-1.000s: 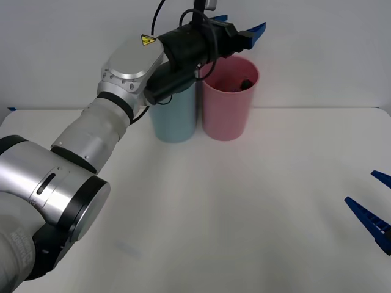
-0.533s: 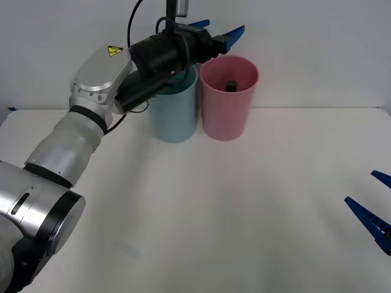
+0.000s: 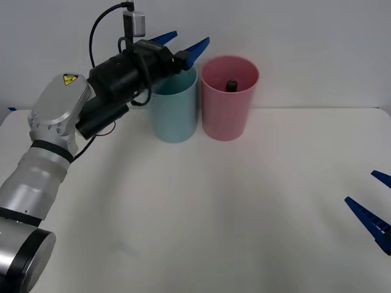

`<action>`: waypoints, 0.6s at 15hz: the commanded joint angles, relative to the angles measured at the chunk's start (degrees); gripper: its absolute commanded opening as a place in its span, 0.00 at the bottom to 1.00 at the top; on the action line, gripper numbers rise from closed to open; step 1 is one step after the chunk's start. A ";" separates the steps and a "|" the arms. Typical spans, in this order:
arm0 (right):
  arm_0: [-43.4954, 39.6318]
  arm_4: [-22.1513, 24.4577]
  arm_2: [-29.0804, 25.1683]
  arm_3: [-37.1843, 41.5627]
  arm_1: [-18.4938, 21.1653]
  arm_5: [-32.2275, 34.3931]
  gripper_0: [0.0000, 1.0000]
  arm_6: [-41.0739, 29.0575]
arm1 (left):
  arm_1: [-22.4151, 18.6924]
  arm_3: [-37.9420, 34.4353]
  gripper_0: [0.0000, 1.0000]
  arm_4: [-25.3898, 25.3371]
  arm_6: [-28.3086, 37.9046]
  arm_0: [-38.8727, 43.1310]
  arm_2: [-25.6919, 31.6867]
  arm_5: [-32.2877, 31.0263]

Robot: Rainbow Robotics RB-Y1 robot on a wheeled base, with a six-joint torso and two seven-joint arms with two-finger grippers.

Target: Grasp the object on the table and drop it into the matching bin: aluminum can to the light blue bin, PET bottle to the pink bin.

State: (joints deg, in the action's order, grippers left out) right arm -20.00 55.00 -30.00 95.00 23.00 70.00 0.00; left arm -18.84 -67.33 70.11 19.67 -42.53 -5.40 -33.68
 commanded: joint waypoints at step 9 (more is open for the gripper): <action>0.00 0.00 0.00 0.00 0.00 0.00 1.00 0.00 | -3.57 -18.01 1.00 0.47 -1.48 23.19 18.50 -9.57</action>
State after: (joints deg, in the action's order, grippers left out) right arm -20.00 55.00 -30.00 95.00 23.00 70.00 0.00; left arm -22.41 -84.42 70.51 18.39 -20.77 11.81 -42.69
